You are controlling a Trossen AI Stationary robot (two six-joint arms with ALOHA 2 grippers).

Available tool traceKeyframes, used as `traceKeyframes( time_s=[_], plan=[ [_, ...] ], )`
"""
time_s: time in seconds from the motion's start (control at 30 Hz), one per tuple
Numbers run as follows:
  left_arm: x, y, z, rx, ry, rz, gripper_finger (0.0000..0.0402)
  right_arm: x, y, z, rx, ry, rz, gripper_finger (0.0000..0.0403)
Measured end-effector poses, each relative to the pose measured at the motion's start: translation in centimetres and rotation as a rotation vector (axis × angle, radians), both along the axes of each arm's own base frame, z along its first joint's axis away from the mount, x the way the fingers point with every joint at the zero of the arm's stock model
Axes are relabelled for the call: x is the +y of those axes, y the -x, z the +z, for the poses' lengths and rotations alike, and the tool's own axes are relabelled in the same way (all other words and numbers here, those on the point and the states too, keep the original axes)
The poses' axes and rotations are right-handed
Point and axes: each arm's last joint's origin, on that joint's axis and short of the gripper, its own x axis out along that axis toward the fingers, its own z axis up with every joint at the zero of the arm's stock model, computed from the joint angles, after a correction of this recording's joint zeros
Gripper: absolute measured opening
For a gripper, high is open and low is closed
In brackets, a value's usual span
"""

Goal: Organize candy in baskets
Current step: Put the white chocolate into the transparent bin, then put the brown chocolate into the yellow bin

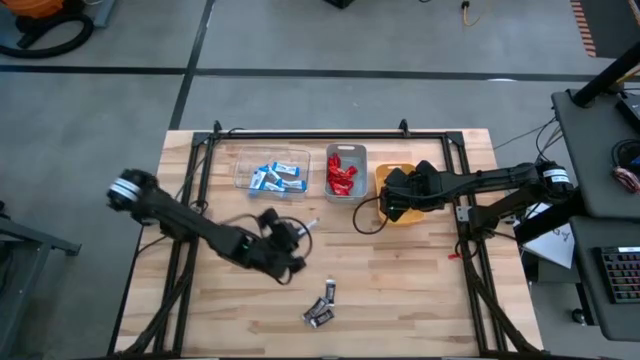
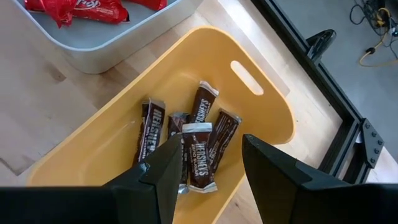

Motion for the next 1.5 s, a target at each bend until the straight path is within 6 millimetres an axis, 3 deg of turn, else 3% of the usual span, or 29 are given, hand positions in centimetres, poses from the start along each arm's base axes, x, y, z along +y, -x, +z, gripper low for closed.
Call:
traceKeyframes(
  time_s=[0.17,0.33,0.53,0.8,0.97,1.27,1.5],
  plan=[
    [3.4,3.6,4.2,0.084,-0.062,0.037,0.0007,0.0,0.0,0.0,-0.003,-0.001,0.001,0.0162],
    [7.9,6.5,6.5,0.156,-0.089,0.165,0.0007,0.0,-0.2,0.0,-0.021,-0.002,0.001,0.0162],
    [12.6,7.6,7.3,0.236,-0.067,0.212,0.0007,0.0,-0.2,0.0,-0.027,-0.019,0.004,0.0162],
    [17.8,8.1,6.5,0.353,0.042,0.202,0.0007,0.2,-0.3,-0.1,-0.029,-0.096,0.019,0.0162],
    [18.9,8.2,6.3,0.368,0.046,0.245,0.0029,0.3,-0.3,-0.1,-0.029,-0.103,0.021,0.0162],
    [18.9,8.2,6.2,0.374,0.047,0.236,0.009,0.3,-0.3,-0.1,-0.036,-0.102,0.021,0.0162],
    [18.4,8.0,6.2,0.293,0.138,0.27,0.0105,0.3,-0.4,-0.1,-0.041,-0.102,0.021,0.0162]
  ],
)
